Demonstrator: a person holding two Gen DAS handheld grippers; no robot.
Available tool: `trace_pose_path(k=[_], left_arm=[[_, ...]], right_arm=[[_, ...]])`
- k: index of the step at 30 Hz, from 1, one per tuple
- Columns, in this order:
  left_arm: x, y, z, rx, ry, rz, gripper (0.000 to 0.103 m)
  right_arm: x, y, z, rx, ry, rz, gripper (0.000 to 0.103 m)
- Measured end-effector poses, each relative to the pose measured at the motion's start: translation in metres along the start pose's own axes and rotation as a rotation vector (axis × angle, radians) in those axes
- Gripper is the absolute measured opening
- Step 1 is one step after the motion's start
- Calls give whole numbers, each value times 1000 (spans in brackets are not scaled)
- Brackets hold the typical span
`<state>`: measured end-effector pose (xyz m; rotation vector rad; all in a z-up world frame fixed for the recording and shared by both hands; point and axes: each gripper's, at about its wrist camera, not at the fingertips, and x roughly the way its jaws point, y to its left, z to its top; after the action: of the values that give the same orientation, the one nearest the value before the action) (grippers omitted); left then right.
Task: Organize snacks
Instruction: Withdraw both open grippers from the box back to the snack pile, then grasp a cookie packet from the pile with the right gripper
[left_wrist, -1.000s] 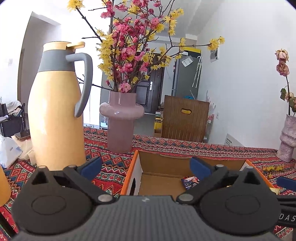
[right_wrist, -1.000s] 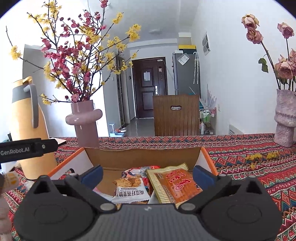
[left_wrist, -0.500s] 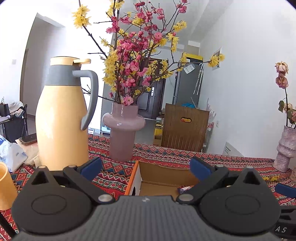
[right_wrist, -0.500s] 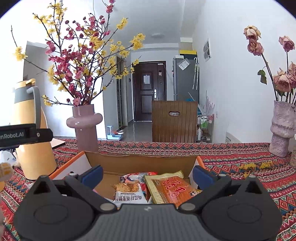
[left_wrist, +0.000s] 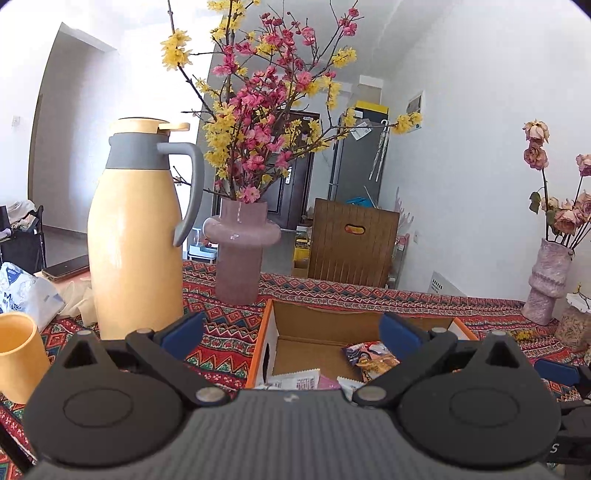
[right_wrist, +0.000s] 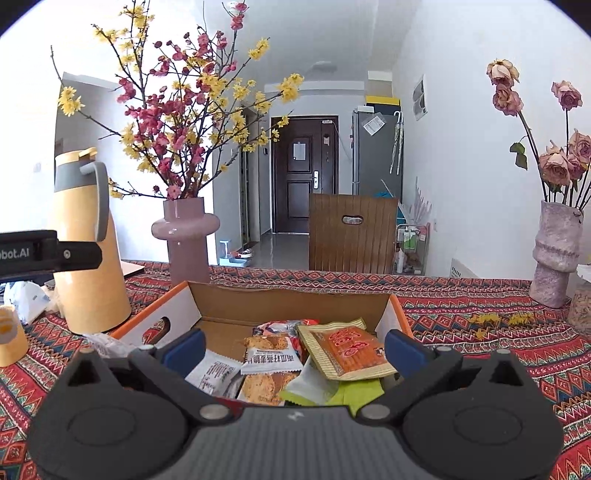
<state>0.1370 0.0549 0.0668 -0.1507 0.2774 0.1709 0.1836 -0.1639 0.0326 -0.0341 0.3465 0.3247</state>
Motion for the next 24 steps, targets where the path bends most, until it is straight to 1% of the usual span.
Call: trace_pose_path(k=[11,15,21,24], left_arm=[[-17,24,-28,8,51,1,103],[-15,31,-45,25,94,17,103],[-4,44,-68,14,146,45,103],[0,46,-77,17,175,41,103]], right_arm=[[-19,4,-29,4,73,4,103],[-21,1,-41,15,108,-1,103],[-19,-2,-58,35,165,-18,103],[-17,-1,-65,40,191,-26,103]])
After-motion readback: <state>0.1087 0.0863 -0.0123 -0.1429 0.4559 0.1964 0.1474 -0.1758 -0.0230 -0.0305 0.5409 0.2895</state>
